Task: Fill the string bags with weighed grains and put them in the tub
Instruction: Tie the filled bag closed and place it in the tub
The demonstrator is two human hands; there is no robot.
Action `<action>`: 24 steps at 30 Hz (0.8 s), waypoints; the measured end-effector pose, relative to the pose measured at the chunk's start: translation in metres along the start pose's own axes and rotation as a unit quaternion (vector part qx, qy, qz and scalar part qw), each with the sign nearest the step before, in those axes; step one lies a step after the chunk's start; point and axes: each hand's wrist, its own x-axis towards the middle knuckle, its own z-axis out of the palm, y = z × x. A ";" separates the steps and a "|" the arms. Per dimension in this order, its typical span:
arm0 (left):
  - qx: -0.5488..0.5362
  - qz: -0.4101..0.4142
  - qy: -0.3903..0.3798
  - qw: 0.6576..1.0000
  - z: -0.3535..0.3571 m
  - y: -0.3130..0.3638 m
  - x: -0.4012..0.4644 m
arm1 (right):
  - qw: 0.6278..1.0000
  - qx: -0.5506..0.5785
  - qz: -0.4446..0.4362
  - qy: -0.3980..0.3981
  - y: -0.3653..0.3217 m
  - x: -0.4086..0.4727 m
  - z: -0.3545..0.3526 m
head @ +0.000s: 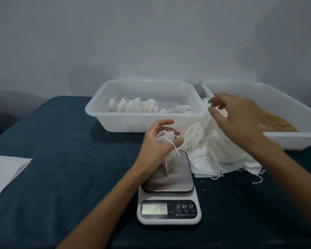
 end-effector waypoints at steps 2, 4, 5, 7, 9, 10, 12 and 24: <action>-0.001 -0.004 -0.007 1.000 0.000 -0.002 0.000 | 0.996 0.087 0.001 -0.001 -0.022 -0.013 0.004; 0.005 -0.016 -0.016 1.000 0.001 -0.004 0.000 | 0.981 0.190 0.015 -0.028 -0.043 -0.027 0.009; 0.016 -0.017 -0.016 1.000 0.002 -0.005 0.000 | 0.971 0.234 0.018 -0.045 -0.052 -0.033 0.012; 0.055 0.015 -0.001 0.998 0.003 -0.007 -0.002 | 0.952 0.294 0.007 -0.081 -0.067 -0.042 0.018; 0.091 0.065 0.014 0.994 0.003 -0.007 -0.003 | 0.936 0.331 -0.006 -0.119 -0.076 -0.048 0.028; 0.103 0.090 0.019 0.990 0.002 -0.007 -0.004 | 0.932 0.339 -0.012 -0.131 -0.078 -0.050 0.032; 0.118 0.119 0.037 0.985 0.001 -0.008 -0.003 | 0.927 0.352 -0.014 -0.132 -0.079 -0.052 0.042; 0.224 0.200 0.105 0.948 0.001 -0.012 0.001 | 0.904 0.423 0.025 -0.059 -0.065 -0.051 0.068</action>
